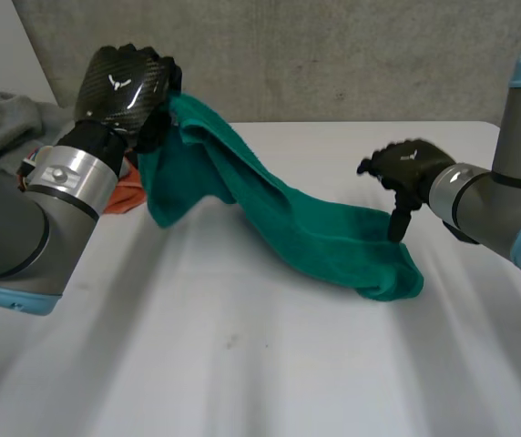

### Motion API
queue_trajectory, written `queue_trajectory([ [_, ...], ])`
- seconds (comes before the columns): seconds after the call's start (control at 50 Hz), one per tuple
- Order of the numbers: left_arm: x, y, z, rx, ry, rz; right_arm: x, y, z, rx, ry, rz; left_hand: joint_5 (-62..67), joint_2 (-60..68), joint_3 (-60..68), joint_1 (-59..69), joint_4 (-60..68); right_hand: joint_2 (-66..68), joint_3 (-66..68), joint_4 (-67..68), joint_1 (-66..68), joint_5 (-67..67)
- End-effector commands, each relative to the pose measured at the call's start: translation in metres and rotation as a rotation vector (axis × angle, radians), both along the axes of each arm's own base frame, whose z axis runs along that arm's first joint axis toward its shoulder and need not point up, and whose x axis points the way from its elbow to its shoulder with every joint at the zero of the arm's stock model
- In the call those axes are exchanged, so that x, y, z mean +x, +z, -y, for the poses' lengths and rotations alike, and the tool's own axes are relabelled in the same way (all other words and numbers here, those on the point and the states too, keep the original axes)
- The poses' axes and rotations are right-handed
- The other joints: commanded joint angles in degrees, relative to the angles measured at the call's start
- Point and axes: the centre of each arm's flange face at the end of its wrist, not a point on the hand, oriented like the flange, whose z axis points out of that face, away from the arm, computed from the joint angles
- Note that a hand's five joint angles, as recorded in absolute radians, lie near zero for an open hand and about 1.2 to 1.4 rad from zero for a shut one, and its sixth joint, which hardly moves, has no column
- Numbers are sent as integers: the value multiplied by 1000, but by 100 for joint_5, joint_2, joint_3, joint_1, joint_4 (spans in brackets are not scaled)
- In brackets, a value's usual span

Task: Fold the laundry.

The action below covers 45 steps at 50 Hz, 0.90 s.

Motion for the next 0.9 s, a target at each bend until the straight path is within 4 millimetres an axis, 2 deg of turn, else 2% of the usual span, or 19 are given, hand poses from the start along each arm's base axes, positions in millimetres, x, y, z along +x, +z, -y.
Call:
queue_trajectory([
  [0.02, -1, 12, -16, -29, -25, -7, -5, -30, 13, 181, 10, -24, 1488, 1237, 1153, 1699, 1121, 371, 388, 365, 311, 558],
  [0.08, -2, 10, -18, -24, -28, -5, -5, -42, 15, 215, 21, -33, 1488, 1237, 1153, 1699, 1121, 892, 910, 886, 832, 1079],
  [0.24, -6, 3, -24, -3, -46, 2, 2, -78, 21, 239, 36, -34, 1488, 1237, 1153, 1699, 1121, 910, 928, 904, 850, 1097],
  [0.36, -6, 5, -25, -7, -48, -3, 7, -91, 27, 205, 46, -24, 1488, 1237, 1153, 1699, 1121, 1061, 1079, 1055, 1001, 1248],
  [0.4, -6, 6, -25, -9, -48, -3, 7, -97, 27, 216, 48, -31, 1488, 1237, 1153, 1699, 1121, 2499, 2516, 2493, 2439, 2686],
  [0.44, -7, 9, -24, -21, -47, -6, 7, -97, 31, 196, 39, -31, 1488, 1237, 1153, 1699, 1121, 6485, 6503, 6479, 6425, 6672],
  [0.52, -5, 19, -13, -53, -34, -24, 12, -68, 48, 38, 38, 25, 1488, 1237, 1153, 1699, 1121, 6506, 6524, 6500, 6446, 6693],
  [0.54, -6, 24, -11, -67, -34, -29, 14, -46, 57, -53, 28, 53, 1488, 1237, 1153, 1699, 1121, 6506, 6524, 6500, 6446, 6693],
  [0.6, -11, 43, 6, -125, -23, -57, 16, -10, 67, -182, 20, 104, 1488, 1237, 1153, 1699, 1121, 6506, 6524, 6500, 6446, 6693],
  [0.62, -12, 45, 13, -135, -14, -64, 16, 12, 73, -254, -2, 136, 1488, 1237, 1153, 1699, 1121, 6506, 6524, 6500, 6446, 6693],
  [0.68, -13, 63, 39, -197, 10, -91, 12, 51, 81, -386, -72, 203, 1488, 1237, 1153, 1699, 1121, 6506, 6524, 6500, 6446, 6693],
  [0.7, -13, 67, 45, -214, 16, -97, 5, 77, 86, -478, -130, 258, 1488, 1237, 1153, 1699, 1121, 6506, 6524, 6500, 6446, 6693],
  [0.76, -3, 91, 64, -288, 62, -131, 0, 110, 85, -594, -173, 341, 1488, 1237, 1153, 1699, 1121, 6506, 6524, 6500, 6446, 6693],
  [0.78, 0, 96, 67, -302, 75, -139, -2, 126, 80, -644, -170, 374, 1488, 1237, 1153, 1699, 1121, 6506, 6524, 6500, 6446, 6693],
  [0.84, 9, 100, 81, -315, 109, -154, -3, 140, 67, -667, -137, 378, 1488, 1237, 1153, 1699, 1121, 6506, 6524, 6500, 6446, 6693],
  [0.9, 8, 81, 85, -250, 103, -137, -1, 130, 53, -618, -77, 341, 1488, 1237, 1153, 1699, 1121, 6506, 6524, 6500, 6446, 6693],
])
